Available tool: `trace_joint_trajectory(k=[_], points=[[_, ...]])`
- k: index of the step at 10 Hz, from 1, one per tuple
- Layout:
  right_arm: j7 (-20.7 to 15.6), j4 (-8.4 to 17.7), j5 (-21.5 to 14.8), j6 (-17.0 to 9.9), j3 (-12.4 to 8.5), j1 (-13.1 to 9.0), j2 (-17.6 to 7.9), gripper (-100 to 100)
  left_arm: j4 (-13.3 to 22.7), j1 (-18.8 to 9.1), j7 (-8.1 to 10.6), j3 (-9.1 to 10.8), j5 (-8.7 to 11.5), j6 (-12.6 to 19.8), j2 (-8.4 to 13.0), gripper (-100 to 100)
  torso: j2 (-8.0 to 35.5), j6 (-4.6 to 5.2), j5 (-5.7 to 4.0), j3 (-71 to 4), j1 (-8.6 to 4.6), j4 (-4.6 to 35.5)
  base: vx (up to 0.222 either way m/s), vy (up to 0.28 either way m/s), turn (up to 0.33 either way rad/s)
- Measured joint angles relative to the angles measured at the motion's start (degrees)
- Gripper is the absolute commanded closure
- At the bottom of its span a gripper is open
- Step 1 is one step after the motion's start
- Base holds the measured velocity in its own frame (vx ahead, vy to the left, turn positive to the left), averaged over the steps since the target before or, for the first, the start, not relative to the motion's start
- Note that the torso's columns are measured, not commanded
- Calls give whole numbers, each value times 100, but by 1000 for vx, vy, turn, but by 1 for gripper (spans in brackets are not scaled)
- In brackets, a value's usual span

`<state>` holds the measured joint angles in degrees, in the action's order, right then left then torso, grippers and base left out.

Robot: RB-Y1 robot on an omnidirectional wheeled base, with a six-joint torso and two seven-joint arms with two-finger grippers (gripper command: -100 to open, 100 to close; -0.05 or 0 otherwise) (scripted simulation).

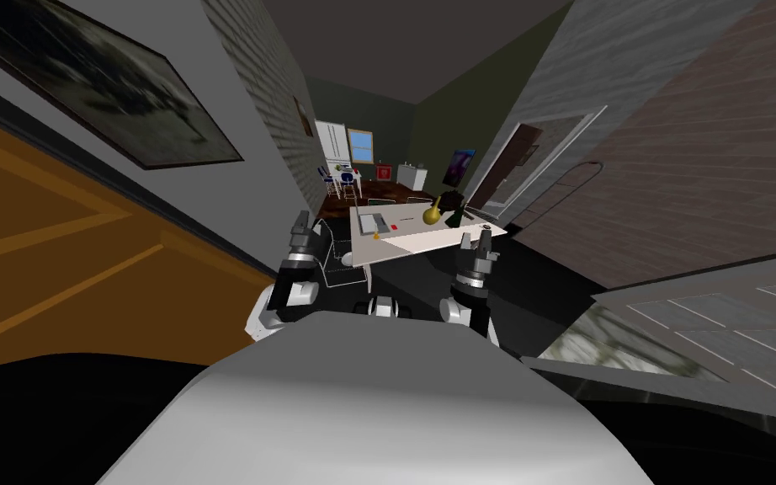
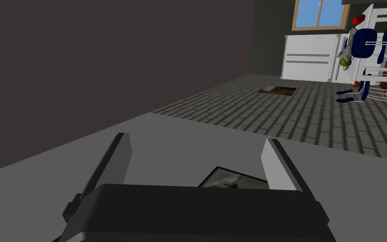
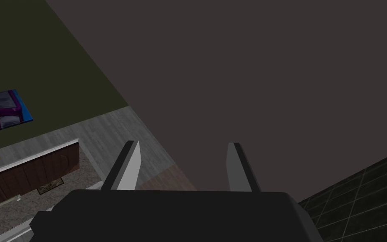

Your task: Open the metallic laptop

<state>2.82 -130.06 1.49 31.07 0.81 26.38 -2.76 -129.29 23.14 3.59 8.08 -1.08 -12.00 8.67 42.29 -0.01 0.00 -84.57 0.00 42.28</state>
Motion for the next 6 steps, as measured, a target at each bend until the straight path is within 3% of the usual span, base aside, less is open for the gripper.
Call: trace_joint_trajectory(k=[6], points=[[0, 0, 0, 0, 0, 0, 0, 0, 290, -387, -40, 482, -208, 1000, 191, -100, -1, 2, 0, -1, -1, 0, 26, -18, -185]])
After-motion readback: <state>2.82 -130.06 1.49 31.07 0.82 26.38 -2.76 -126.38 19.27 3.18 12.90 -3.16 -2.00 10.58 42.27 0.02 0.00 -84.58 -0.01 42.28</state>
